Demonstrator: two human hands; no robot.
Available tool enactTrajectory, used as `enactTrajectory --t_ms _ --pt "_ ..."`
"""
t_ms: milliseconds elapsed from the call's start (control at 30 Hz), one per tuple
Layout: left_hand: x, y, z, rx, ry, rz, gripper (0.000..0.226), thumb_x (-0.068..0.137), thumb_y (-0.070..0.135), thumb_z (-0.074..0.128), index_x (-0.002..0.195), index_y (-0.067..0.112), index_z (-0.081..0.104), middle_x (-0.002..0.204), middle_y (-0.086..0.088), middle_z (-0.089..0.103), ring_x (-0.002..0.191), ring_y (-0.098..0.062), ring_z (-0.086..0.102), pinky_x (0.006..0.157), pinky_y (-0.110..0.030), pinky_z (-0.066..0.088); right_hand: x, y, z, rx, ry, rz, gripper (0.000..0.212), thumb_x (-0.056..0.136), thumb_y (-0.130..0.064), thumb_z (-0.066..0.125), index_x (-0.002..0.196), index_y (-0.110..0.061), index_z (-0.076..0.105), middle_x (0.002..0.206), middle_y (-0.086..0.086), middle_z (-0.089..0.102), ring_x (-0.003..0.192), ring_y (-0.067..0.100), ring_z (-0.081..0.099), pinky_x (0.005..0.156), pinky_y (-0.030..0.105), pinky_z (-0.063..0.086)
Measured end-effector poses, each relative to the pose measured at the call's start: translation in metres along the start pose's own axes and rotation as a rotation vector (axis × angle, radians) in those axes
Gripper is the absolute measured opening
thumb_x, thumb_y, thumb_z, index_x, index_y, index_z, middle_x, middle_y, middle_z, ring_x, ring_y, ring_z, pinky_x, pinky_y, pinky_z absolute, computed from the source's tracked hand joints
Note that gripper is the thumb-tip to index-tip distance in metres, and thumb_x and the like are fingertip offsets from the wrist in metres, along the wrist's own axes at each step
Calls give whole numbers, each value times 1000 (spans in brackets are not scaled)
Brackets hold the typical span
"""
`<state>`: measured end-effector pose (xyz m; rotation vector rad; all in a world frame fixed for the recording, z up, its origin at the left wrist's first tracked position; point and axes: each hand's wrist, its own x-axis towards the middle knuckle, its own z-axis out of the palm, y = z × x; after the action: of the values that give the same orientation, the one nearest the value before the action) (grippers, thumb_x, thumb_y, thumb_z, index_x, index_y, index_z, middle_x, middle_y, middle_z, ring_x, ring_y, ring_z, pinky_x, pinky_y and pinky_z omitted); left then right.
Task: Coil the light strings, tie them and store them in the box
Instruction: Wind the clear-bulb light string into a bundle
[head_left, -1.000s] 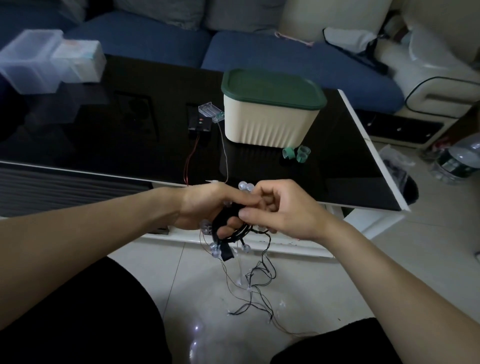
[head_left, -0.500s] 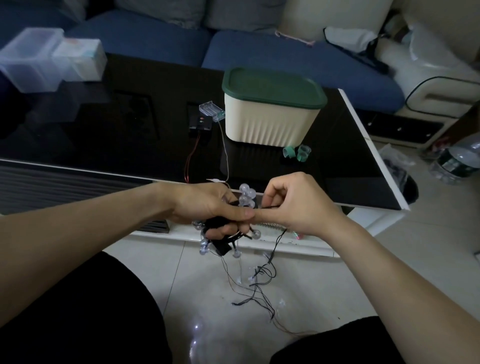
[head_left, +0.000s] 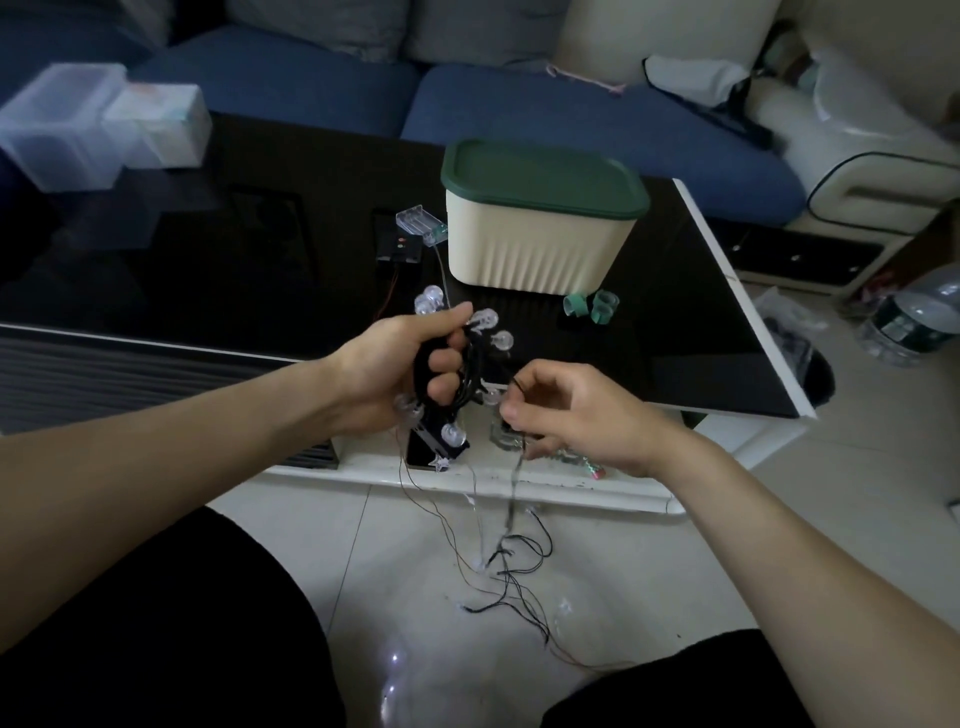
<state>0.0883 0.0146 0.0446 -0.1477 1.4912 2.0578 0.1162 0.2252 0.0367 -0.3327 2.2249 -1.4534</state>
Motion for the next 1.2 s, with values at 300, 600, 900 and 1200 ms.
enactTrajectory --t_ms 300,600,900,1200 --pt "5 1 -11 104 41 74 30 83 36 71 64 21 53 62 1 54 59 -10 50 68 -29 22 4 1 4 90 -22 42 14 103 -20 55 97 -10 63 86 21 68 81 33 62 85 55 52" --pt "3 7 -6 -173 123 112 28 77 5 67 103 -3 68 95 -13 74 78 -14 68 73 -23 58 10 5 21 336 122 206 23 94 -22 70 110 -7 63 64 2 51 46 10 44 42 25 39" --pt "2 -2 1 80 38 52 48 84 22 63 120 -9 61 110 -20 72 97 -25 70 98 -38 51 11 -1 38 -113 113 2 15 86 -21 78 76 -23 68 54 -28 58 58 -15 55 63 12 36" --pt "-1 -18 5 308 -367 -186 59 100 43 38 122 -8 57 106 -28 65 93 -38 64 83 -38 51 2 -10 29 -99 100 -38 13 85 -22 80 83 -15 70 62 3 71 57 12 65 63 23 51"
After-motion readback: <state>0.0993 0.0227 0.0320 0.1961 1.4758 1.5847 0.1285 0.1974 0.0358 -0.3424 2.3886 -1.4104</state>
